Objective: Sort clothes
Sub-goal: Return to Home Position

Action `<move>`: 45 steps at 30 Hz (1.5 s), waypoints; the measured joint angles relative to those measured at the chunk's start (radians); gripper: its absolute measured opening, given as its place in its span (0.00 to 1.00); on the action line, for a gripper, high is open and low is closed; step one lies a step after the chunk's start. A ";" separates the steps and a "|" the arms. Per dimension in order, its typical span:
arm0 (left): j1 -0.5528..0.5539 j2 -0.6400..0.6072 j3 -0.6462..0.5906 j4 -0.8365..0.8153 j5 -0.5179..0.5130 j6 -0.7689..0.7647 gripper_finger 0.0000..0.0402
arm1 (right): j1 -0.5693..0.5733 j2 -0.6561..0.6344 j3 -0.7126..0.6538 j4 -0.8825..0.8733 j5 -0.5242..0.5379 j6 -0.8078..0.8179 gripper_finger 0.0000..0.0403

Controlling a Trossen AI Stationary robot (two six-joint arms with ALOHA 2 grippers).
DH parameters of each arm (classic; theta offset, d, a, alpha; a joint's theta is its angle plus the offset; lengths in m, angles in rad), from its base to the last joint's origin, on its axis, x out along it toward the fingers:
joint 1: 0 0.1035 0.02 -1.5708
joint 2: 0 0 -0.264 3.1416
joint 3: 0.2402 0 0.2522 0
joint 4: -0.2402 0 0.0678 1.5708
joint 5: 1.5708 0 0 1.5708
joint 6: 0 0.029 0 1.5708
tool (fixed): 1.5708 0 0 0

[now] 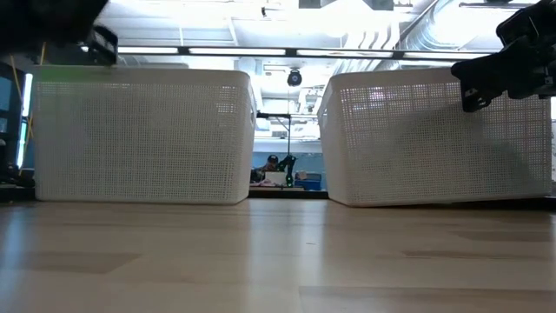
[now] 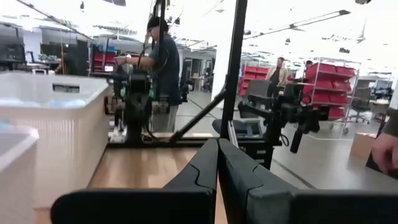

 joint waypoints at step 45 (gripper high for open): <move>-0.005 -0.152 -0.129 -0.132 0.157 0.255 0.00 | 0.000 0.000 0.000 0.000 0.000 0.000 0.00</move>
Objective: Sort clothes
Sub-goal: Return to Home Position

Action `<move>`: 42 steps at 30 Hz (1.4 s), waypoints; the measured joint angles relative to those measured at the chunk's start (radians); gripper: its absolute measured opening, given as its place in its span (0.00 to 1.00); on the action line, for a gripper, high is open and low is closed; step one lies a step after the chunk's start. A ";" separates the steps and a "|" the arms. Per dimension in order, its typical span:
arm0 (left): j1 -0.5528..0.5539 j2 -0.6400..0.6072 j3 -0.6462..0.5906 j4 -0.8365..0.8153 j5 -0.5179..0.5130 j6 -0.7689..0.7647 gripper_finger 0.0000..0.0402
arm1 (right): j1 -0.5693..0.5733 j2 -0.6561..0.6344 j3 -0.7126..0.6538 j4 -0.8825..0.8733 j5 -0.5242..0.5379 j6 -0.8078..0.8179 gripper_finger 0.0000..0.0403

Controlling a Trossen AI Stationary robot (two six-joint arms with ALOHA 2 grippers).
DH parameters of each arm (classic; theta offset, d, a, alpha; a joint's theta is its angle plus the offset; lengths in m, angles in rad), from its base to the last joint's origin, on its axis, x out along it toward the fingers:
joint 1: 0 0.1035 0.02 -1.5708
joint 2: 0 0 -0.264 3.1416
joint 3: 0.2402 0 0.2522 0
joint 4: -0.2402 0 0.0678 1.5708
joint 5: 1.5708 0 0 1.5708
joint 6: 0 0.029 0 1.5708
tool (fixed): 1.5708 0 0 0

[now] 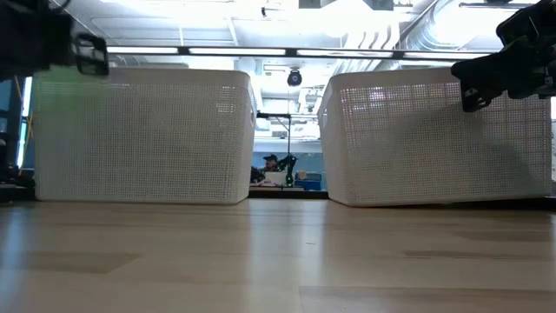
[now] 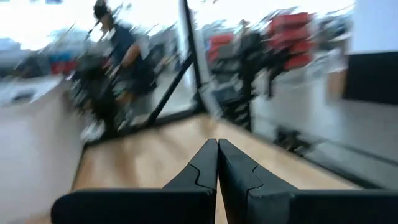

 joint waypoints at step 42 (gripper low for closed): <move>0.012 -0.004 0.003 0.004 -0.017 0.009 0.00 | 0.000 0.000 0.000 0.000 0.000 0.000 0.00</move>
